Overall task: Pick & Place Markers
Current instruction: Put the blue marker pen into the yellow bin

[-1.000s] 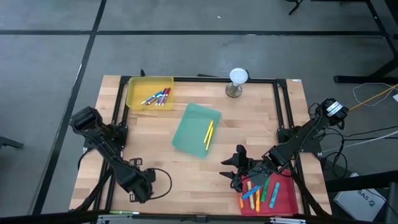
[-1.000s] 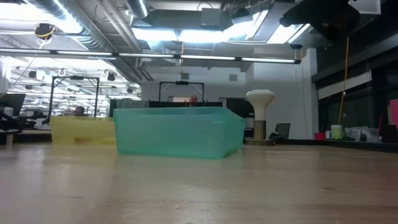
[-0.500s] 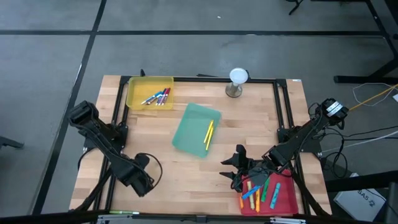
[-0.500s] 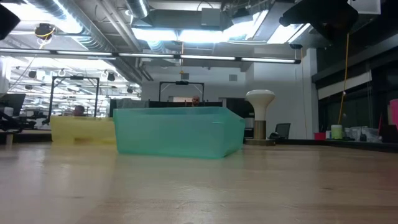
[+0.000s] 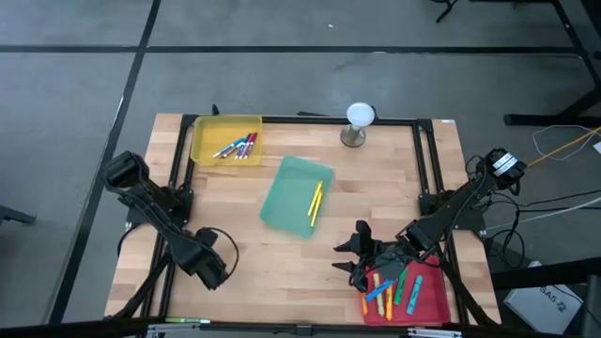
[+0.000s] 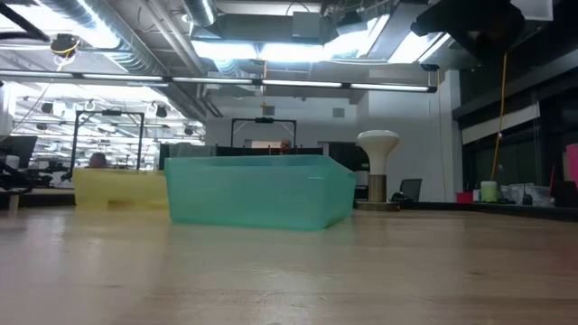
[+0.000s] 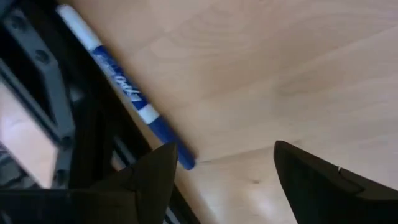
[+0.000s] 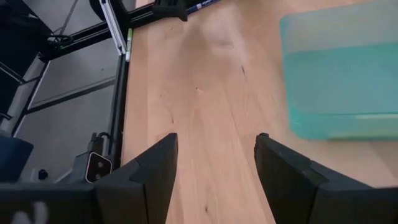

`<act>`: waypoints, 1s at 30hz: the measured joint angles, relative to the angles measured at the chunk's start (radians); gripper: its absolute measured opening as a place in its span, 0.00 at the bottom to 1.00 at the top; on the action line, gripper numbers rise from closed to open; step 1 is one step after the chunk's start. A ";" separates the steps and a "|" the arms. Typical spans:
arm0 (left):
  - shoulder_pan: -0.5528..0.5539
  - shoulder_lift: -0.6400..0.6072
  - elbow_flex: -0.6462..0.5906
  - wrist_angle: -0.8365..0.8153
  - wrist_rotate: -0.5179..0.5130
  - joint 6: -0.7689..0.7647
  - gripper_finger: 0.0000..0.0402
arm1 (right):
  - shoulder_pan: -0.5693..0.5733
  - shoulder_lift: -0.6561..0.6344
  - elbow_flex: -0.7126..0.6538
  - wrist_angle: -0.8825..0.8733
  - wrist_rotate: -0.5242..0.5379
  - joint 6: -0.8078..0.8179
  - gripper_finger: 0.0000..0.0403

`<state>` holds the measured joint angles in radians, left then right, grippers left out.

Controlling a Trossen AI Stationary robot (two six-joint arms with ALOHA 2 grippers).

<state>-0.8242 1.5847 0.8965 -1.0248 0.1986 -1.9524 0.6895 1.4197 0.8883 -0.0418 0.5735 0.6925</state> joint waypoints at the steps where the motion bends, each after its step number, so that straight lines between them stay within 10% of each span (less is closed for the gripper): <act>1: -0.002 -0.008 -0.014 0.027 0.001 -0.011 0.65 | 0.000 0.000 0.000 0.000 0.000 0.008 0.52; 13: -0.081 -0.238 -0.142 0.087 -0.057 -0.314 0.65 | 0.000 0.000 0.000 0.000 0.001 0.007 0.52; 30: -0.104 -0.177 -0.155 0.064 -0.046 -0.316 0.65 | 0.000 0.000 0.000 0.000 0.001 0.009 0.52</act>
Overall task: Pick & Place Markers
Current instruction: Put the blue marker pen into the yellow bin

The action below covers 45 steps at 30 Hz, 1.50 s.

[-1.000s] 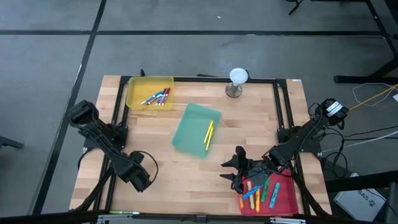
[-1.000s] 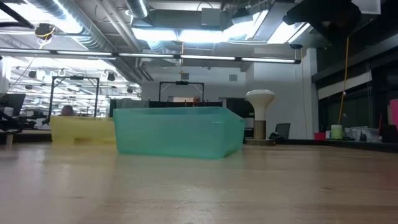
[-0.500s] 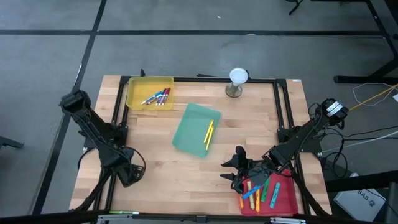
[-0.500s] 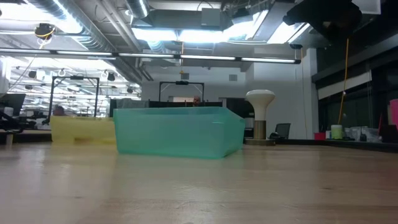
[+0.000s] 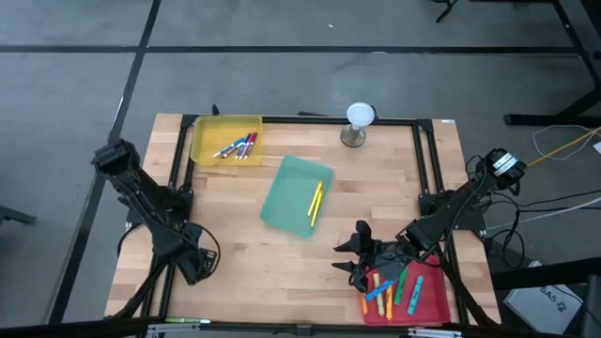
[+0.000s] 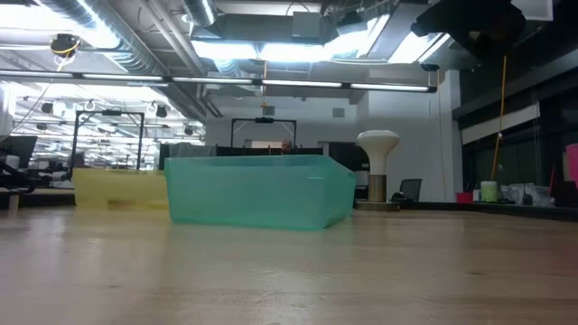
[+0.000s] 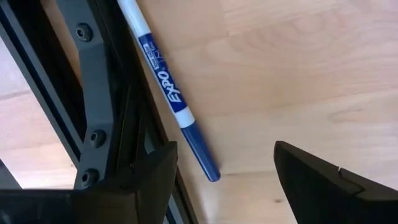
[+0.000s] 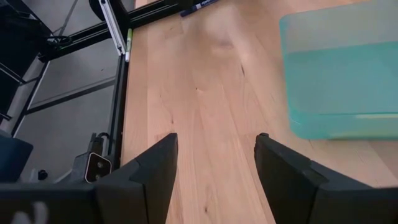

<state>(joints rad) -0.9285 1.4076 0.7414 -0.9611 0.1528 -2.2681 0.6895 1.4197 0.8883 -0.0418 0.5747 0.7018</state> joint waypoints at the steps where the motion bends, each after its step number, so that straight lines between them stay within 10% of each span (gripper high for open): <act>1: -0.001 0.005 0.000 0.002 0.000 0.000 0.65 | 0.000 0.000 0.000 0.000 0.000 -0.001 0.52; 45: -0.074 0.056 0.001 0.067 0.040 -0.028 0.65 | 0.000 0.000 0.000 0.024 -0.001 0.028 0.52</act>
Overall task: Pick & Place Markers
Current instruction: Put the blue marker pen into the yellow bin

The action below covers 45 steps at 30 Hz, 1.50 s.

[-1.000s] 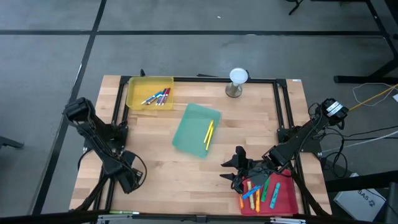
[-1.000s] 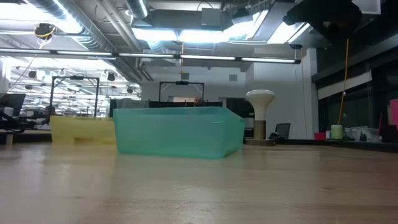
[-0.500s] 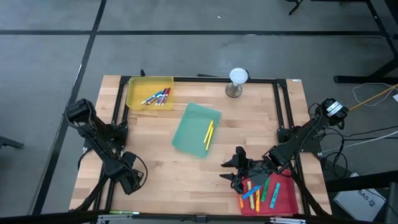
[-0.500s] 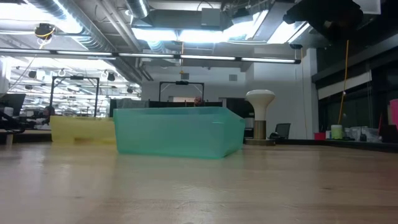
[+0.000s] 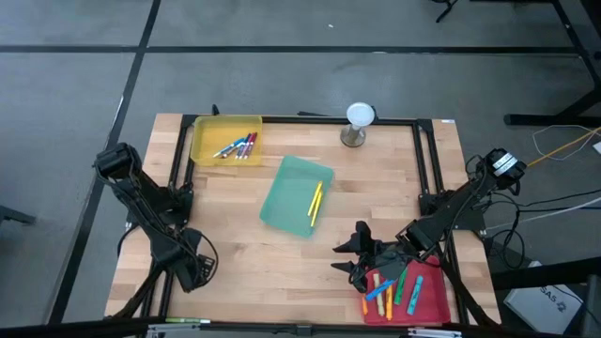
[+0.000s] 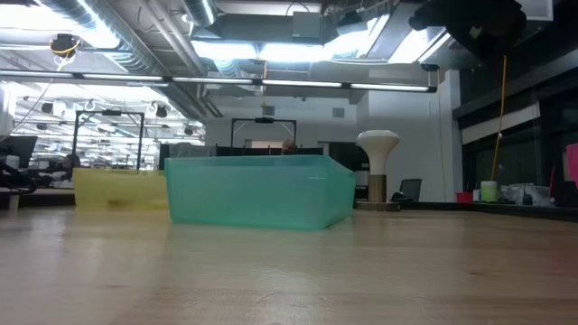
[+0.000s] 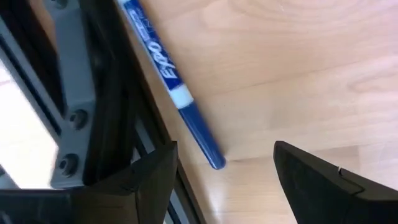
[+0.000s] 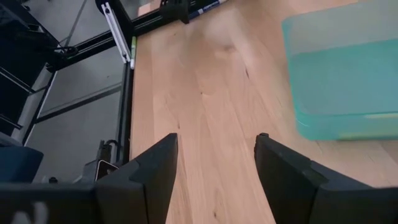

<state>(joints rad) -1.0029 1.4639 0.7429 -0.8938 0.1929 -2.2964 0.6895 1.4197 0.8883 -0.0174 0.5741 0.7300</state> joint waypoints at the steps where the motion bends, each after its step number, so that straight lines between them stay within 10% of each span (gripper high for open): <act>1: 0.002 0.000 -0.001 0.015 -0.007 0.008 0.65 | 0.000 0.000 0.000 0.001 0.000 0.000 0.52; 21: 0.069 -0.001 0.010 0.062 0.191 0.777 0.62 | 0.000 0.000 0.000 0.011 0.001 0.026 0.52; 36: 0.057 -0.002 0.000 0.040 0.191 0.934 0.04 | 0.000 0.000 0.000 0.021 0.010 0.029 0.52; 45: 0.049 -0.002 0.000 0.034 0.188 0.957 0.00 | 0.000 0.000 0.000 0.021 0.010 0.032 0.52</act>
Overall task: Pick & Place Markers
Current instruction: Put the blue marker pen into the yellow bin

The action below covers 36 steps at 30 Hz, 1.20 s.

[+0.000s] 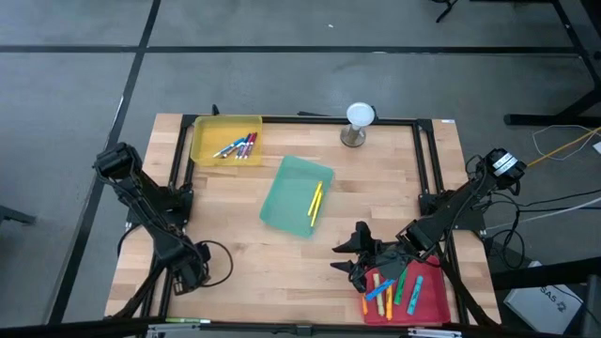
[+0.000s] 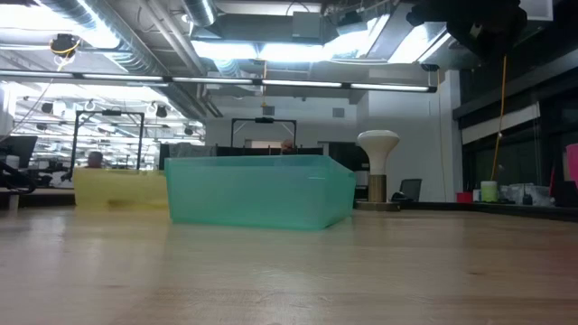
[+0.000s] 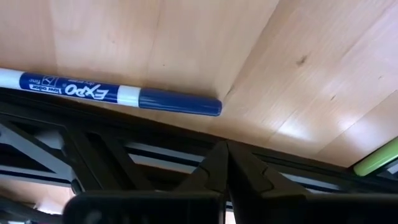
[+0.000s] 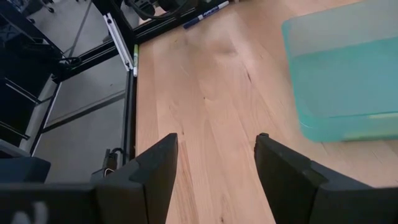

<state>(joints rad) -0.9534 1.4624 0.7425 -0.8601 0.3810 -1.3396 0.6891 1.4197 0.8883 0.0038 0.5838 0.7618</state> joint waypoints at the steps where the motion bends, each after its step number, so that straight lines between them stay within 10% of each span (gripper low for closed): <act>1: -0.004 0.000 0.000 0.000 0.000 0.000 0.00 | 0.000 0.000 0.000 0.000 0.000 -0.001 0.52; 36: -0.009 0.063 0.000 -0.007 0.004 0.036 0.00 | 0.000 0.000 0.000 -0.003 0.000 -0.040 0.52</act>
<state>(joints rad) -0.9627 1.5249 0.7425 -0.8674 0.3846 -1.3033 0.6894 1.4197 0.8883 0.0013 0.5835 0.7219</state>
